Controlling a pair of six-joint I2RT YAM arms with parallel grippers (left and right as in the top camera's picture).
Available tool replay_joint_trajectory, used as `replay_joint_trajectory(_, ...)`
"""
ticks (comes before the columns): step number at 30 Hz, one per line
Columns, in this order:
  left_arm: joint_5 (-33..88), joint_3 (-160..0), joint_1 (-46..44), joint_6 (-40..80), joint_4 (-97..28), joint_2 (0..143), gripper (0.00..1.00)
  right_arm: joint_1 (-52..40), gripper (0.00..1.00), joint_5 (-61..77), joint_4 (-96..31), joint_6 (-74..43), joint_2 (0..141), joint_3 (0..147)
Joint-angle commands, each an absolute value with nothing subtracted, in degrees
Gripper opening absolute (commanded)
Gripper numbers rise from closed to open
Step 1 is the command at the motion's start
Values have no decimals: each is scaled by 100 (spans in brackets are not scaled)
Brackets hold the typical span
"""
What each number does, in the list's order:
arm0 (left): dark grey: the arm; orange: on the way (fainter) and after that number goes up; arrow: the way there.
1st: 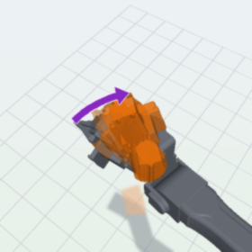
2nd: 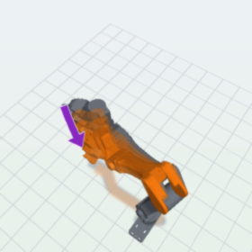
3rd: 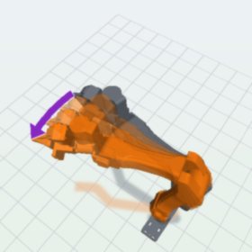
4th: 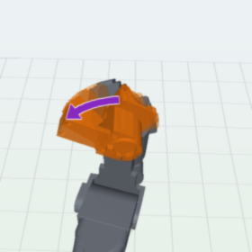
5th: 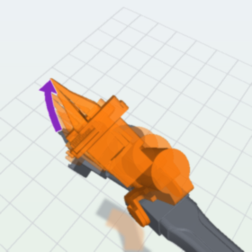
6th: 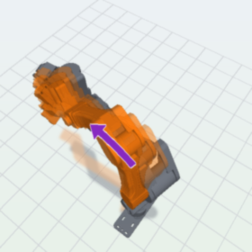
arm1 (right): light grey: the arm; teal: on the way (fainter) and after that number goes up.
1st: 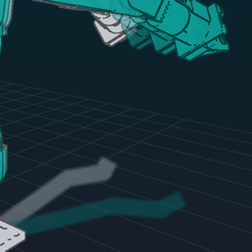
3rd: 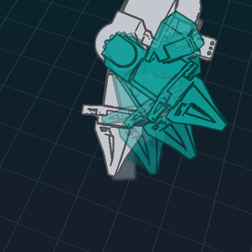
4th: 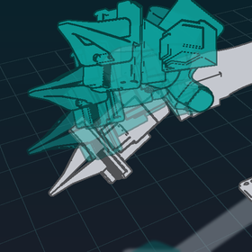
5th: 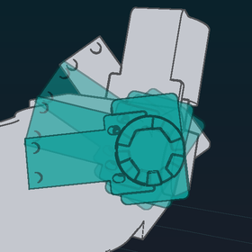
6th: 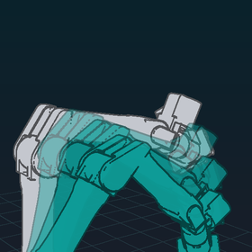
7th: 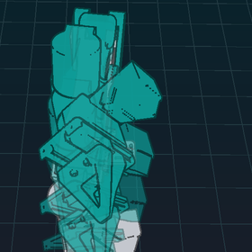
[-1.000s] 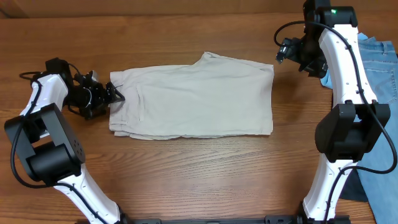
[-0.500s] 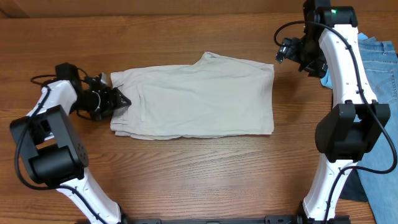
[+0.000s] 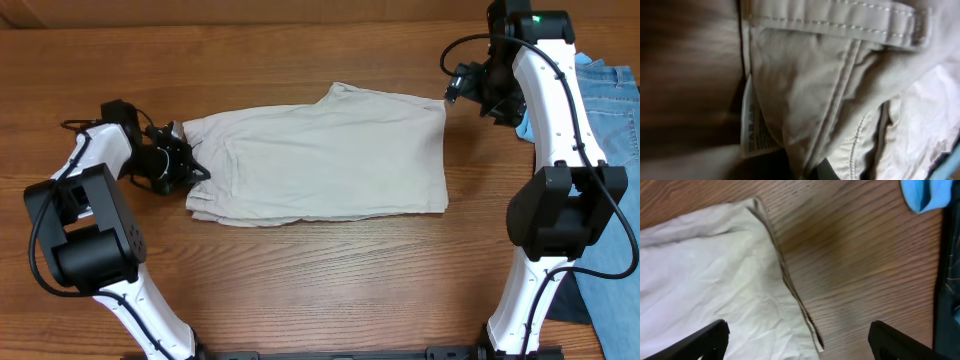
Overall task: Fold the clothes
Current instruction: 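Grasp the left hem with the left gripper and lift it, then fold the left side of the pants rightward over the middle with the left gripper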
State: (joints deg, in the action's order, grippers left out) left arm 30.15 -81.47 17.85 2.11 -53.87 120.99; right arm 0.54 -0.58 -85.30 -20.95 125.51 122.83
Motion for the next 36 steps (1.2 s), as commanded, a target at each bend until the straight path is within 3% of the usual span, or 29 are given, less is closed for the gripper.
replay_joint_trajectory(1, 1579, -8801, 2040, 843, -5850, 12213, 4, 25, 92, 176, -8523, -2080, 12425, 12154)
replay_joint_trajectory(6, 346, -9876, 2174, 1549, -6862, 12213, 4, -58, 93, 228, -8451, -2257, 12425, 12009)
replay_joint_trajectory(16, 252, -12136, 1911, 1520, -8200, 12213, 4, -460, 93, 228, -8353, -2257, 12425, 12005)
replay_joint_trajectory(22, 148, -12853, 963, 1492, -8779, 12213, 4, -781, 93, 224, -8123, -2408, 12429, 11883)
replay_joint_trajectory(36, -469, -12849, -1157, 2003, -8665, 12213, 4, -814, 91, 913, -6661, -2423, 12429, 10112)
